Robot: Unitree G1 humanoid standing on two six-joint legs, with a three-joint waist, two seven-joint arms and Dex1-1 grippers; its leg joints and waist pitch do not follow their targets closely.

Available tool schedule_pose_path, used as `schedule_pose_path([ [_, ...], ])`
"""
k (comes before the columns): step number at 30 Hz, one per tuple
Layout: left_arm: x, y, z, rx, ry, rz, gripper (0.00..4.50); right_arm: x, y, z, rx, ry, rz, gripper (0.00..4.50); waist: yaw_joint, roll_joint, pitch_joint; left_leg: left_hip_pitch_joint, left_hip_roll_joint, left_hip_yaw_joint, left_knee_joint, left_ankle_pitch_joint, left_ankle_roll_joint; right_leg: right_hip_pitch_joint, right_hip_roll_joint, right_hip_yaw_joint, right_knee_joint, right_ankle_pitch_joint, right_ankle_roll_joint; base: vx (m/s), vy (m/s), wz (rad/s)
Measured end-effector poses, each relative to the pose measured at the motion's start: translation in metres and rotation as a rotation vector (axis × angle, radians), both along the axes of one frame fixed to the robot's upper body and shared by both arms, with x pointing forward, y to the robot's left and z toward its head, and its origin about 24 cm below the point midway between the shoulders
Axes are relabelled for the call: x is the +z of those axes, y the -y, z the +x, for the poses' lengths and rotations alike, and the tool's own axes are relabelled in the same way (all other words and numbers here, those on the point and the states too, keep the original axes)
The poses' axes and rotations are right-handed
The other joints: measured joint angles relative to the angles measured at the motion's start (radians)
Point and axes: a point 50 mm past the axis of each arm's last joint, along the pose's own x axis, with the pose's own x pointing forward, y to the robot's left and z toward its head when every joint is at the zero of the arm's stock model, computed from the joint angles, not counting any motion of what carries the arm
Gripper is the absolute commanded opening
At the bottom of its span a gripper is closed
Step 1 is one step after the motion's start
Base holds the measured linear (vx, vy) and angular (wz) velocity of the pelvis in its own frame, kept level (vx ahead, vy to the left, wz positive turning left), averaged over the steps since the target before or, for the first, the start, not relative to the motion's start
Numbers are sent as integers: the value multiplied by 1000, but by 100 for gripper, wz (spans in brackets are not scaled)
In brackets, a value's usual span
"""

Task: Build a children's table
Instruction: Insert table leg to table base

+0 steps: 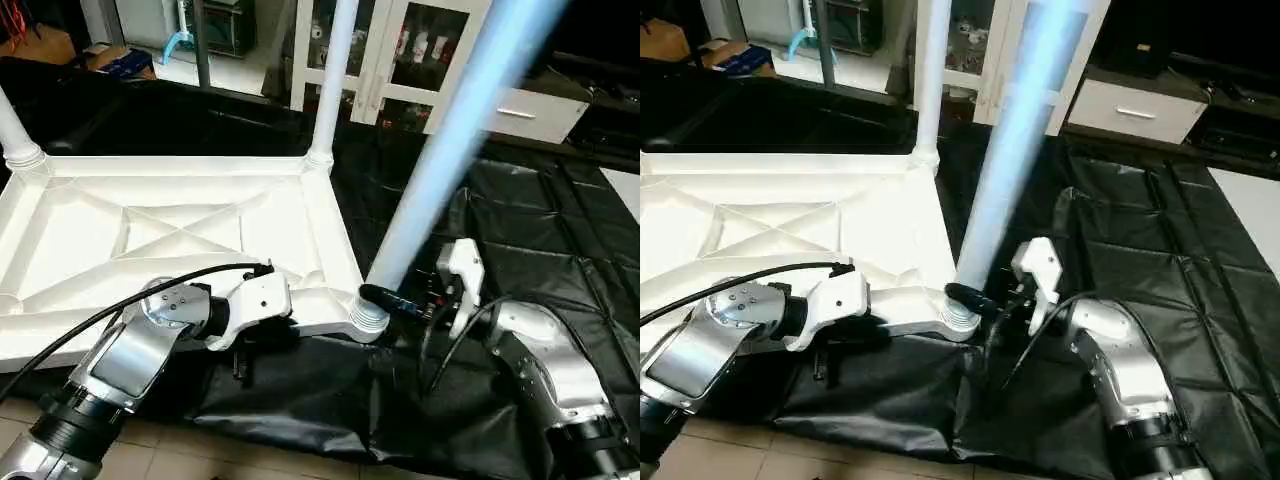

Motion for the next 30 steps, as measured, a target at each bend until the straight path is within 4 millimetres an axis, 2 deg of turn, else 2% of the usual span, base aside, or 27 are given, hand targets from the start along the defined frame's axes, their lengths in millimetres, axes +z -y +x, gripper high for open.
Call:
schedule_pose_path([
  [8,0,0,0,1,-2,3,10,0,0,2,6,-22,-10,185,-3,-3,-2,1,0,0,0,0,0,0,0,0,0,0,0,0,0,0],
  [14,-2,0,-1,6,-1,8,0,-8,-3,-4,-54,-12,33,184,-4,-2,-2,5,0,0,-1,0,0,-1,0,0,-1,-2,3,0,0,0],
  [23,-3,0,0,13,13,16,0,-9,-4,-2,-110,6,65,184,-9,-3,-2,4,0,0,-1,0,0,-1,0,1,-1,-2,3,0,0,0],
  [27,-3,4,4,54,24,18,0,-12,-9,2,-200,14,74,184,-12,-3,-2,4,0,0,-1,0,-1,-1,0,1,-1,-2,3,0,0,0],
  [30,-4,12,13,137,33,15,0,-13,-16,14,-343,28,57,184,-27,-4,-3,4,0,0,-1,1,-3,-2,0,1,-2,-3,6,0,0,0],
])
